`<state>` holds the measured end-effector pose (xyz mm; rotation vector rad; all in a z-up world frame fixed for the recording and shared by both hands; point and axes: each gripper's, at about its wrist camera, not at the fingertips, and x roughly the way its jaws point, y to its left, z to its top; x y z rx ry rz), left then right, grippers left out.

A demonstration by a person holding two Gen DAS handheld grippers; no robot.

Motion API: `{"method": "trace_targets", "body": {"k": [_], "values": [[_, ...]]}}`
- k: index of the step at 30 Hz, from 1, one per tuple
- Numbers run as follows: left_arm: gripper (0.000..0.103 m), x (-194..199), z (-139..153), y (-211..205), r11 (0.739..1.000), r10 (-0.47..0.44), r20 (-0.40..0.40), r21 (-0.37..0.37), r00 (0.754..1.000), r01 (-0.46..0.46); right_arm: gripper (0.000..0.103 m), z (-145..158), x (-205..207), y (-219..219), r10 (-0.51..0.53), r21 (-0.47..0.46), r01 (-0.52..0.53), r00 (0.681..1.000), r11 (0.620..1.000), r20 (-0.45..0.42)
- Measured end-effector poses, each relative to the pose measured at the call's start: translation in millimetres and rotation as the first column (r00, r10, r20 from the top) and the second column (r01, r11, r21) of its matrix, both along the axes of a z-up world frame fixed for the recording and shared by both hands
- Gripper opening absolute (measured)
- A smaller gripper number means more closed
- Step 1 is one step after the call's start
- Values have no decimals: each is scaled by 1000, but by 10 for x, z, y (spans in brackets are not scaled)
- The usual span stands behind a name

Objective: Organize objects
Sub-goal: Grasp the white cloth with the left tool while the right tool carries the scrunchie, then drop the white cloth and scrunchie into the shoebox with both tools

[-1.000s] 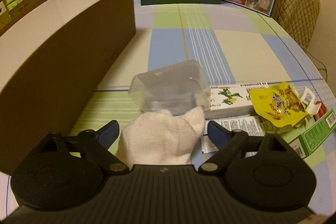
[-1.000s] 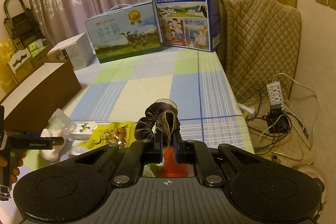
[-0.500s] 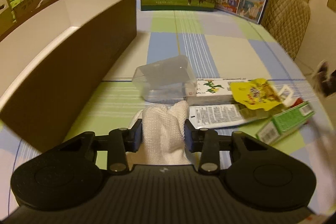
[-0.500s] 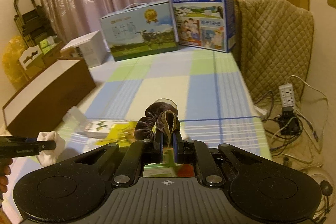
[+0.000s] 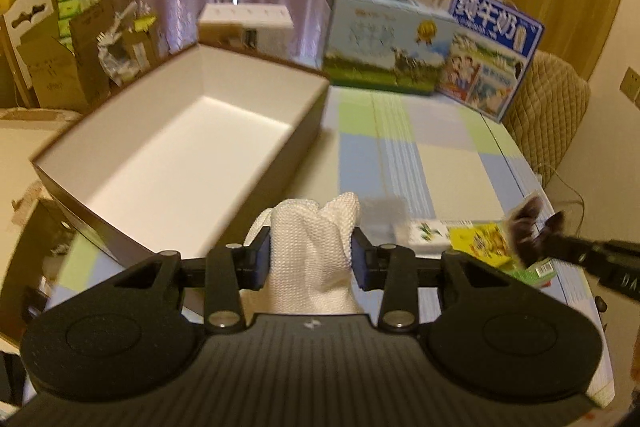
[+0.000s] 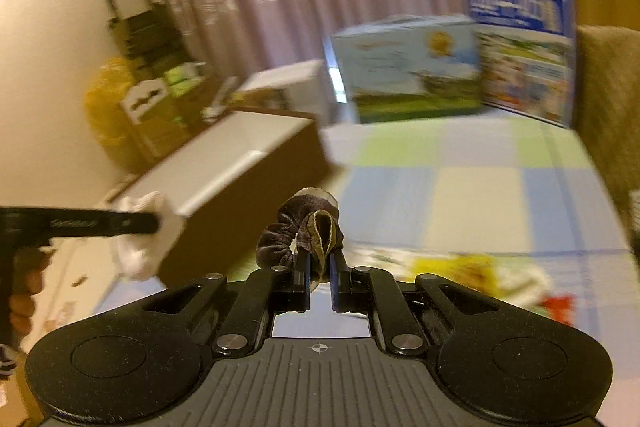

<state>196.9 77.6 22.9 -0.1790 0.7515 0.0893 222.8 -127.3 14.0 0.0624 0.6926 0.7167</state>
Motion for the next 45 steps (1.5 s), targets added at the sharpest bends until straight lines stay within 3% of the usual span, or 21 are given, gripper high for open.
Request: {"method": "trace_targets", "body": {"k": [9,19,28,37,40,42,45], "values": [[35,100,239,887,1000,9,44,25,999,-10,5,93,58,1375,99,-22,-98,994,995,42],[35,409,80,1601,998,19,-9,53,1000,-18,5,-96,269,2392,120,-175,-119,993,977,-4],[36,702,-221,1897,998,4,-84,60,996,1,5,-381,500,2785,108,-275,-124,992,953,-73],[39,899,-462,2007,998,-31,-150,53,988,40,5,-522,644,2894,86,-321,-119,990,940,-115],[42,931,-491,2029,996,-57,-161,56,985,66,5,-546,675,2916,83,-329,-120,989,937,-124],[54,940,-484,2038,995,-70,-160,65,985,81,5,-550,687,2933,83,-329,-122,988,936,-128],[56,954,-467,2051,992,-77,-155,84,985,91,5,-560,697,2959,82,-332,-123,987,935,-135]]}}
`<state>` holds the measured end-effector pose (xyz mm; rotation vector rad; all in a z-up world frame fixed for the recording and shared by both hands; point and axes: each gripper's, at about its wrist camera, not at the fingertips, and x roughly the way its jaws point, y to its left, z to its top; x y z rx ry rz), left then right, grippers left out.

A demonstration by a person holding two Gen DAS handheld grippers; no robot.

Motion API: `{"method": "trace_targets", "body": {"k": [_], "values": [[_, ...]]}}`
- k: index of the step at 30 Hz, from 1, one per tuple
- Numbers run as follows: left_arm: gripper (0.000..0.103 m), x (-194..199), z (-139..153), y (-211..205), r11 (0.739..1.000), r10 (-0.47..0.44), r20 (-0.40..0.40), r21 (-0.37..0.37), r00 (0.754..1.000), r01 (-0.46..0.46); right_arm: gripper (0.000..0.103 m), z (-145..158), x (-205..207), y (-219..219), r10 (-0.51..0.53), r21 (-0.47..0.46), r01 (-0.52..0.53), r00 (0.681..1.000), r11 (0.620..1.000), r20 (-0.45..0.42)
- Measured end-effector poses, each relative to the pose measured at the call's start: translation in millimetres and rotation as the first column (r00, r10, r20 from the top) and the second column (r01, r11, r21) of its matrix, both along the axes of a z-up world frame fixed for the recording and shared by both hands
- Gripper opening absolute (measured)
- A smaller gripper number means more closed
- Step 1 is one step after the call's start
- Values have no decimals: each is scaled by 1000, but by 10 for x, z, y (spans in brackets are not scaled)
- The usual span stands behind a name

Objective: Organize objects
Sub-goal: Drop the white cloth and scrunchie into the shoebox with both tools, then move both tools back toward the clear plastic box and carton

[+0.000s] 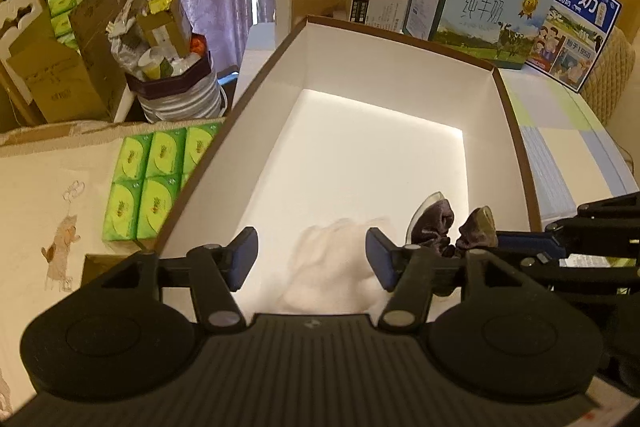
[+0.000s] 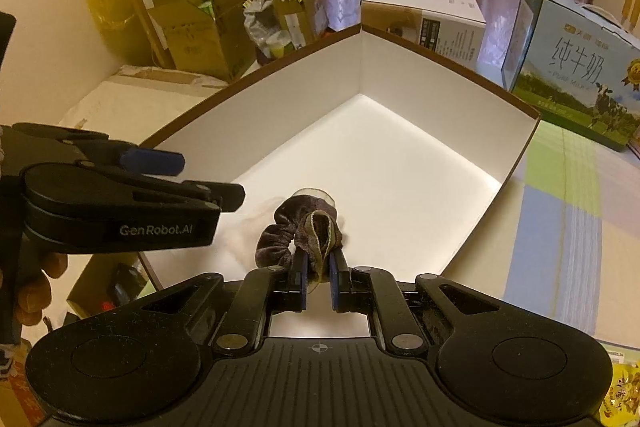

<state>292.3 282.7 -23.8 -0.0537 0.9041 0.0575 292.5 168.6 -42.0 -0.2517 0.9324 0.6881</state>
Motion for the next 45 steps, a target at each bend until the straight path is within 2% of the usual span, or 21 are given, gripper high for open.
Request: {"method": "trace_targets", "body": {"k": [4,11,17,26,45], "values": [[59,4,27,50,1000,3,3,3,1000,-3,7,-6,7,25,-3,12,3,1000,1000,-9],[70,-53,46,93,1000,7,6,3,1000,-7,38,-28,-8,18,-2,12,2,1000,1000,-4],[75,-112,58,89,1000,10,1,0,1000,-10,46,6,-62,-31,4,9,-4,1000,1000,4],[77,-216,125,42,1000,3,12,-8,1000,-2,50,121,-197,-153,-5,49,4,1000,999,14],[77,-524,323,-217,999,-45,55,-17,997,46,52,399,-525,-520,-50,135,46,998,990,28]]}}
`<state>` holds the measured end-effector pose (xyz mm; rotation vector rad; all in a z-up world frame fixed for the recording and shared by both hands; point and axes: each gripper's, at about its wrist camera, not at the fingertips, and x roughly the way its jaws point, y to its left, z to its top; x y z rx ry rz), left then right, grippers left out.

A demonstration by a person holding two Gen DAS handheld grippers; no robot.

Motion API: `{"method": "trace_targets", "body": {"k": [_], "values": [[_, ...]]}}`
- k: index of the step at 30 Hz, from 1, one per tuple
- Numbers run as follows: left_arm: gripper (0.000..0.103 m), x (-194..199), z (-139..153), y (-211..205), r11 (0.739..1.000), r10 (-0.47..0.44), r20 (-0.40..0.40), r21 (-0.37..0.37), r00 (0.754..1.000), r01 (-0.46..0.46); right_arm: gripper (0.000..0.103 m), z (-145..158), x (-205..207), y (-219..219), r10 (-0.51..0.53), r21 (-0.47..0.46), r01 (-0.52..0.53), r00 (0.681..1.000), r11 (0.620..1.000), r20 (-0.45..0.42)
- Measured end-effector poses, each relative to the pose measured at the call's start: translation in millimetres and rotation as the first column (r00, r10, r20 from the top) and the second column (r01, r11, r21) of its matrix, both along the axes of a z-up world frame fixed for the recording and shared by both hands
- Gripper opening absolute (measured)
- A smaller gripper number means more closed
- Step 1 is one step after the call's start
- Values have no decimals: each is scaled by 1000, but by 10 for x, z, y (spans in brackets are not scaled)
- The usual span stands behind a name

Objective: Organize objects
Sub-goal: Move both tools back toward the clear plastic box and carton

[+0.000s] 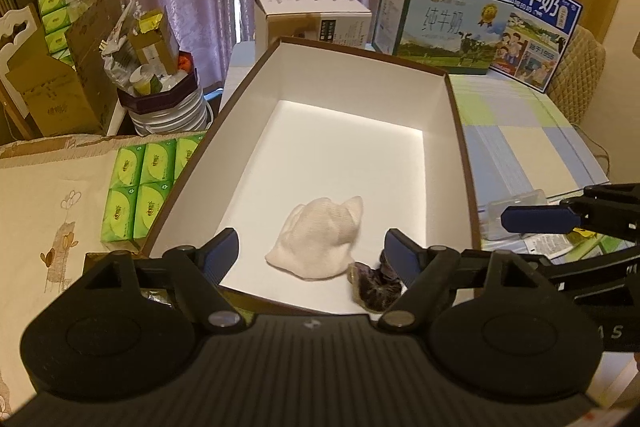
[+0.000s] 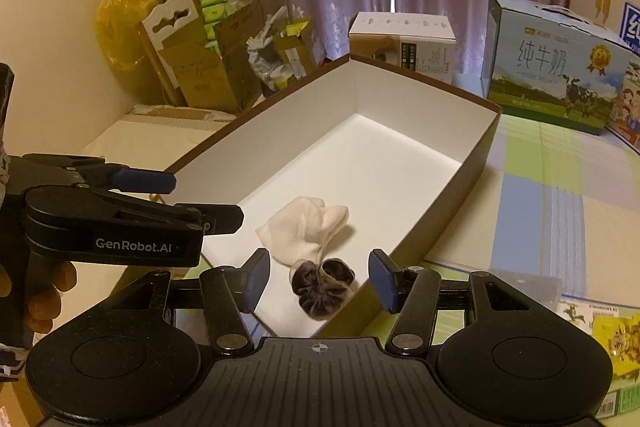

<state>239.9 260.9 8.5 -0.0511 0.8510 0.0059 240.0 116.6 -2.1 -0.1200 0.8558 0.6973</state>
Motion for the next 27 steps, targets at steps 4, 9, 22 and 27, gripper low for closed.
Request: {"method": "trace_targets", "body": {"k": [4,9,22,27], "values": [[77,-102,48,-87,1000,-3,11,-2,1000,3,52,41,-93,-140,0,22,0,1000,1000,2],[77,-264,97,-248,1000,-8,25,-9,1000,8,52,105,-231,-400,11,69,-11,1000,998,2],[77,-571,131,-1074,994,-92,43,-56,995,95,52,94,-402,-1458,-59,81,61,998,995,-21],[77,-565,89,-1455,987,-141,39,-72,989,143,52,11,-350,-1929,-131,63,134,990,989,-50]]}}
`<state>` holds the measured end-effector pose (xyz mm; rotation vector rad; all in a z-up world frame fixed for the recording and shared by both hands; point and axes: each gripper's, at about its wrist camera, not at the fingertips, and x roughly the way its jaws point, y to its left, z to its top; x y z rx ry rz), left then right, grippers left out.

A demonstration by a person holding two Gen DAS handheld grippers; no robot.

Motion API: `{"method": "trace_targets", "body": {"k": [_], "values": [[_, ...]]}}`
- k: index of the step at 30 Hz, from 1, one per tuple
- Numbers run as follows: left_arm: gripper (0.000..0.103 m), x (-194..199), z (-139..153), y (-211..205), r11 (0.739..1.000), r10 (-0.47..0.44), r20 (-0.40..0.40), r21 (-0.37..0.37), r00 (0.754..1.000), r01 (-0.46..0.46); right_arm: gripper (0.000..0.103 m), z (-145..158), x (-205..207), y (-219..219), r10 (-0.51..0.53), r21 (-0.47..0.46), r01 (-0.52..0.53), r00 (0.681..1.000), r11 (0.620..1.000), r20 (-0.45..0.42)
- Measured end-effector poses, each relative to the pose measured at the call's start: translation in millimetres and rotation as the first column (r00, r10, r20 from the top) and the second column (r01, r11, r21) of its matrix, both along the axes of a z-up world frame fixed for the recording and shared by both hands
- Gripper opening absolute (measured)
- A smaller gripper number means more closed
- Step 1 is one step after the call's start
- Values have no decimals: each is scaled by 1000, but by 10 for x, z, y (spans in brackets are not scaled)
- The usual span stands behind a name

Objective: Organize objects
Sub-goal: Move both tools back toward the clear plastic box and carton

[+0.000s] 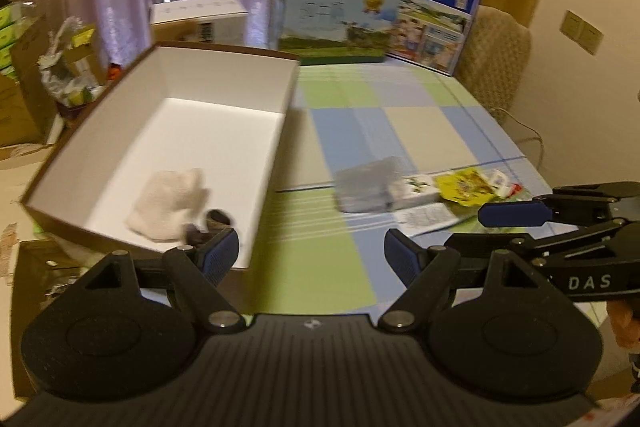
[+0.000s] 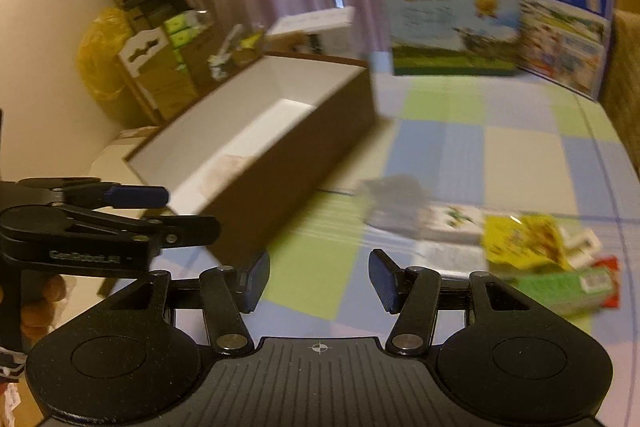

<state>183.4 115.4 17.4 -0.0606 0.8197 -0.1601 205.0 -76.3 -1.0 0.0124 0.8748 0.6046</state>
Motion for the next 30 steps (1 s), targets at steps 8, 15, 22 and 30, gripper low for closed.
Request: {"method": "trace_targets", "body": {"k": [8,15,22,30], "values": [[77,149,-138,-514,999,-36,-34,-14,999,35,52,-84,144,-718,-137,-17,137,990,990,-26],[79,378,-295,-852,999,-30,-59,-24,998,29,52,-168,303,-1244,-247,-35,246,968,969,-36],[87,649,-475,-1040,1000,10,-79,-20,997,-12,52,-266,503,-1583,-309,-46,307,950,951,-47],[94,1010,-703,-1025,996,81,-108,-27,991,-84,52,-418,756,-1792,-339,-66,334,938,940,-73]]}}
